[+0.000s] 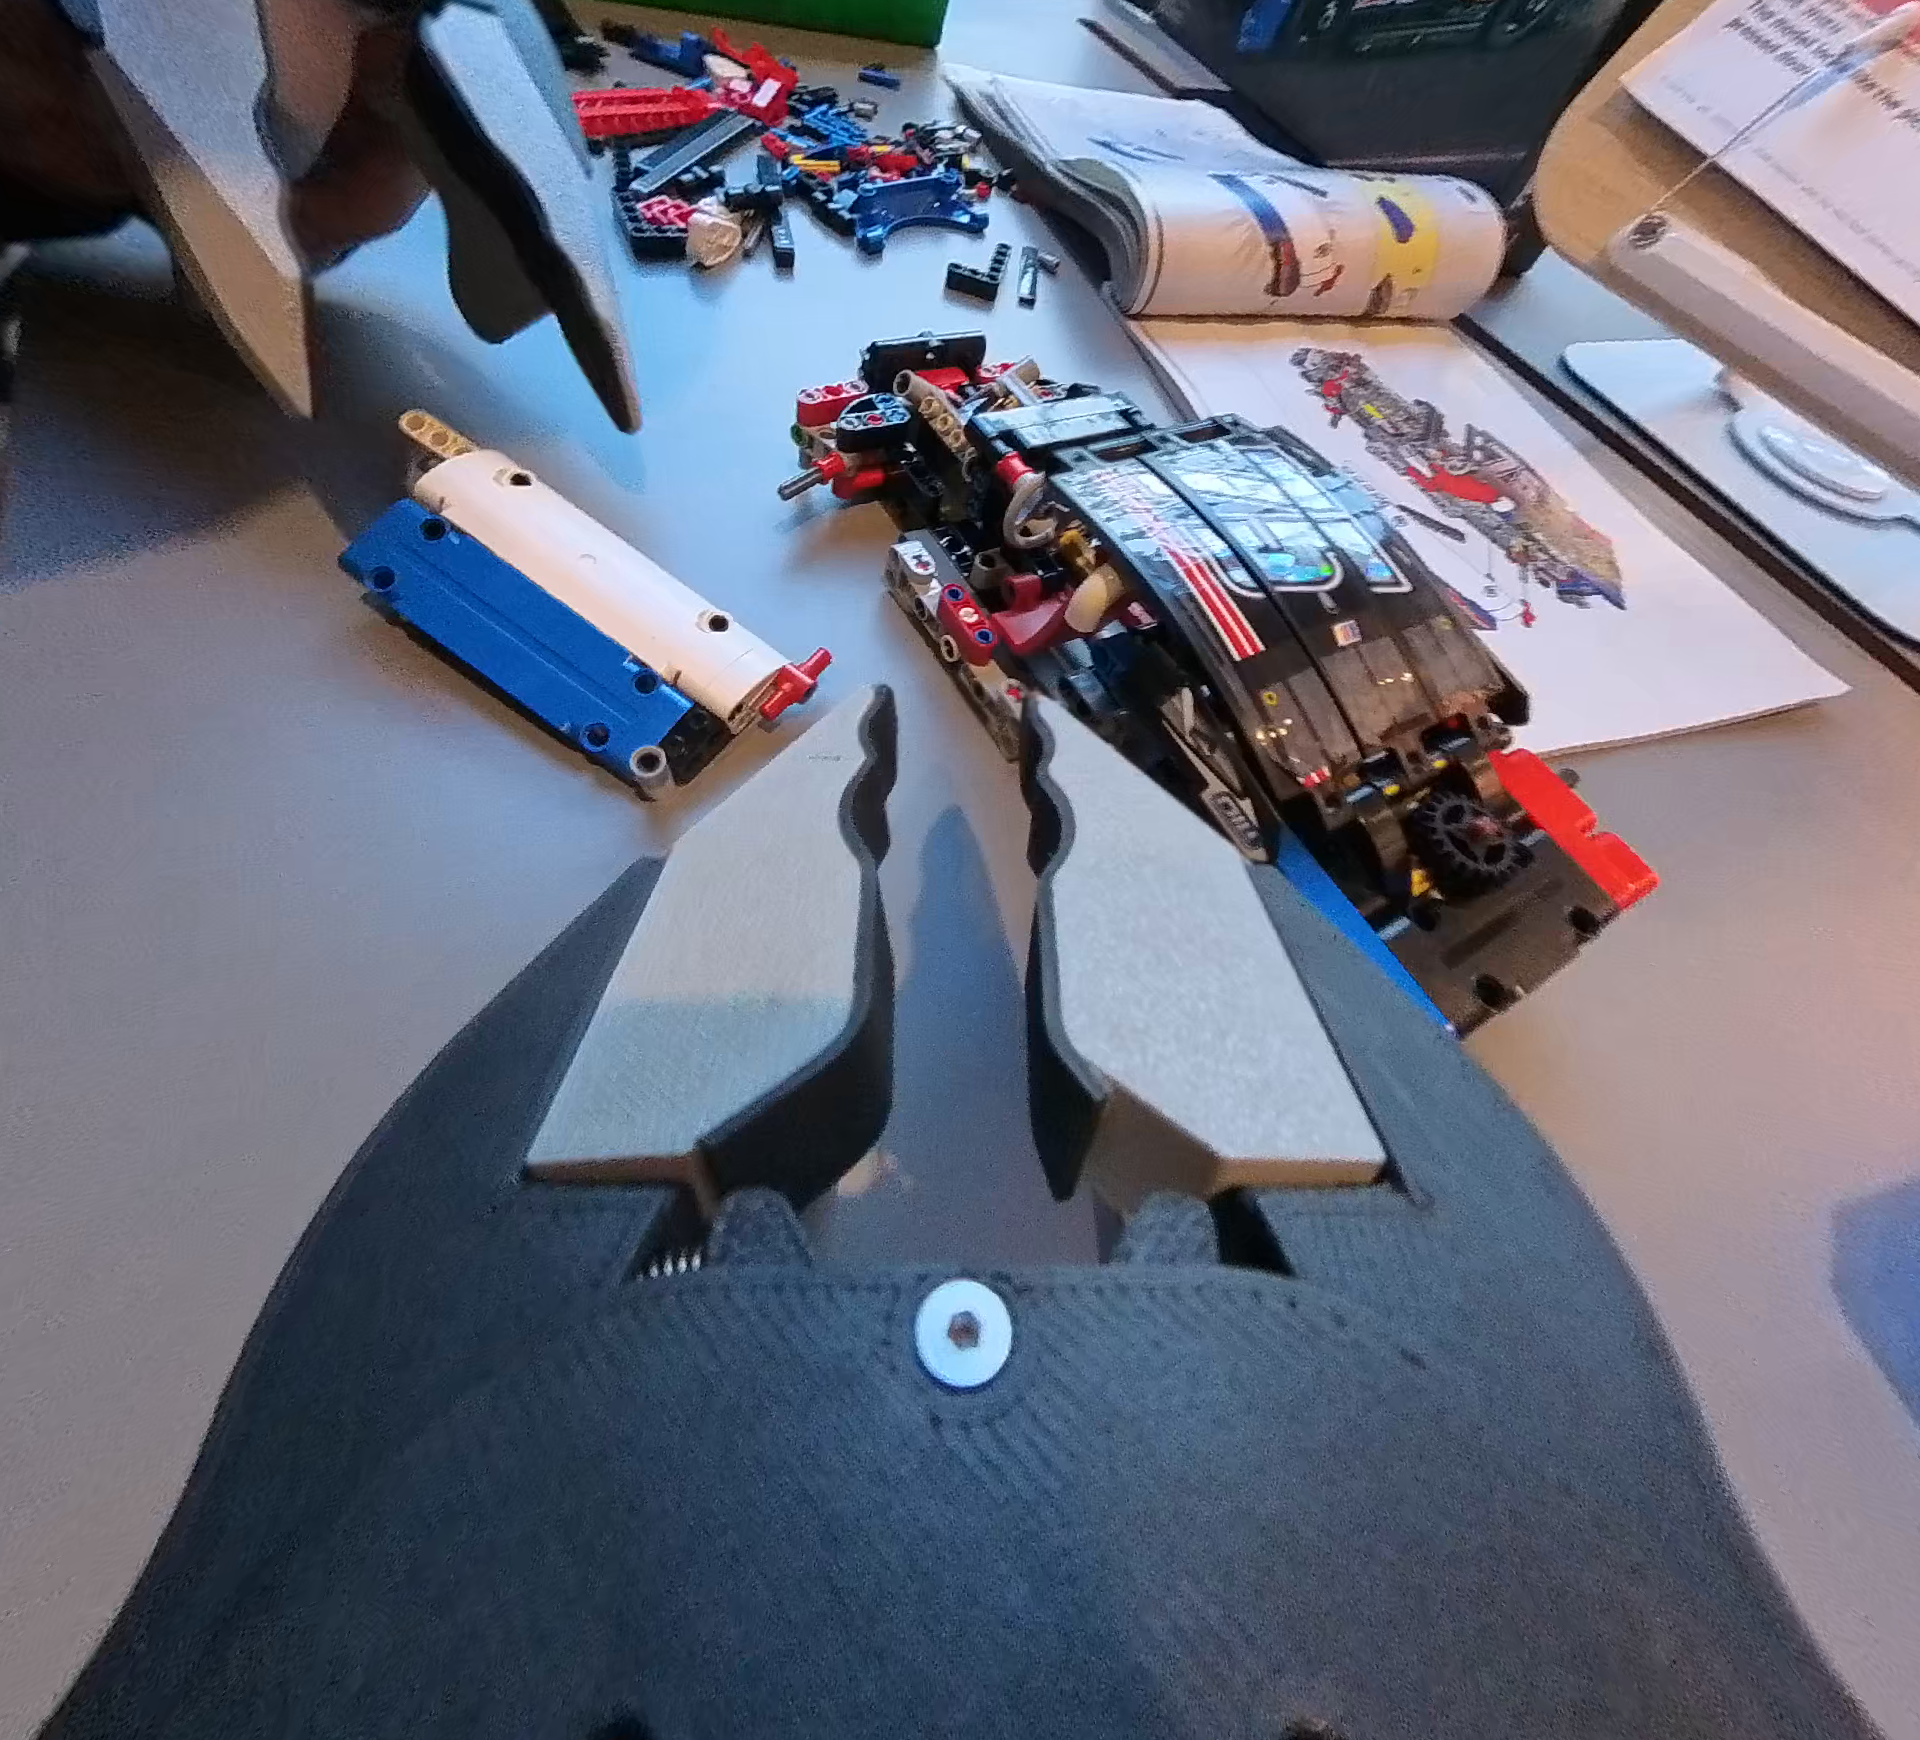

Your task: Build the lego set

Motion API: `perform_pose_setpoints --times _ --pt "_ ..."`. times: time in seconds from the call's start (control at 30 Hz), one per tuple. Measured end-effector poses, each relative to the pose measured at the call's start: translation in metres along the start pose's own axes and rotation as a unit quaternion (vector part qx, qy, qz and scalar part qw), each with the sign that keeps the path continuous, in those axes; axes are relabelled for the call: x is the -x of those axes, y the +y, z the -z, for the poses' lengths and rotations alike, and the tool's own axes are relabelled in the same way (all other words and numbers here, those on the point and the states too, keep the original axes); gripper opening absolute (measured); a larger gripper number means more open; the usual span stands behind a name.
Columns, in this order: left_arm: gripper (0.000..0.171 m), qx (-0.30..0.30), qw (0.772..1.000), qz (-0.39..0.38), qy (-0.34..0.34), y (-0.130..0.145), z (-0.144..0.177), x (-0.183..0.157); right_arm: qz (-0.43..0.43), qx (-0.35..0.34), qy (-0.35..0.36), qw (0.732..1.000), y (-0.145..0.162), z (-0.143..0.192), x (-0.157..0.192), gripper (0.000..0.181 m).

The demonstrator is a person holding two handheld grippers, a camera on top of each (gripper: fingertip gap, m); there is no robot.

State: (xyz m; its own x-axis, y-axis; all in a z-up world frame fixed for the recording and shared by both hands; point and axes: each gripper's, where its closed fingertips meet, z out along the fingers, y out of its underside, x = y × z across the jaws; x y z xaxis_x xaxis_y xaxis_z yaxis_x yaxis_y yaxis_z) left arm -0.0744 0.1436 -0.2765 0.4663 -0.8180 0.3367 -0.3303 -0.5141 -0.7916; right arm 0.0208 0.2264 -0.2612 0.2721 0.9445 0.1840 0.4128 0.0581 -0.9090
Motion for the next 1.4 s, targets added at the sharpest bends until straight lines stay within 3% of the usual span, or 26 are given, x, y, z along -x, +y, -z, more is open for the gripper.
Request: perform_pose_setpoints --times 0.23,0.3,0.47,0.57,0.67,0.8,1.07,1.23,1.4 --pt "0.075 0.073 0.997 0.022 0.014 -0.017 -0.008 -0.003 -0.082 0.074 -0.116 0.987 0.016 -0.006 0.033 0.033" --pt "0.077 0.11 0.994 0.004 0.0 -0.01 -0.017 -0.005 -0.087 0.083 -0.138 0.983 0.018 -0.003 0.043 0.027" --pt "0.077 0.185 0.979 -0.056 -0.055 0.016 -0.034 0.003 -0.125 0.112 -0.176 0.97 0.021 -0.009 0.061 0.032" --pt "0.07 0.182 0.976 -0.086 -0.077 0.017 -0.038 0.006 -0.147 0.154 -0.208 0.955 0.028 -0.017 0.073 0.031" --pt "0.055 0.174 0.972 -0.128 -0.097 0.02 -0.036 0.011 -0.157 0.155 -0.221 0.95 0.021 -0.026 0.082 0.03" --pt "0.053 0.138 0.975 -0.155 -0.074 0.022 -0.031 0.011 -0.124 0.159 -0.203 0.958 0.02 -0.035 0.087 0.024" --pt "0.052 0.106 0.973 -0.201 -0.046 0.026 -0.011 0.025 -0.097 0.155 -0.191 0.964 0.01 -0.053 0.096 0.03" --pt "0.052 0.089 0.978 -0.182 -0.054 0.021 -0.006 0.031 -0.084 0.145 -0.184 0.969 0.005 -0.062 0.089 0.028" --pt "0.051 0.02 0.991 -0.134 -0.02 0.003 0.007 0.029 -0.114 0.088 -0.208 0.967 -0.018 -0.062 0.078 0.025"
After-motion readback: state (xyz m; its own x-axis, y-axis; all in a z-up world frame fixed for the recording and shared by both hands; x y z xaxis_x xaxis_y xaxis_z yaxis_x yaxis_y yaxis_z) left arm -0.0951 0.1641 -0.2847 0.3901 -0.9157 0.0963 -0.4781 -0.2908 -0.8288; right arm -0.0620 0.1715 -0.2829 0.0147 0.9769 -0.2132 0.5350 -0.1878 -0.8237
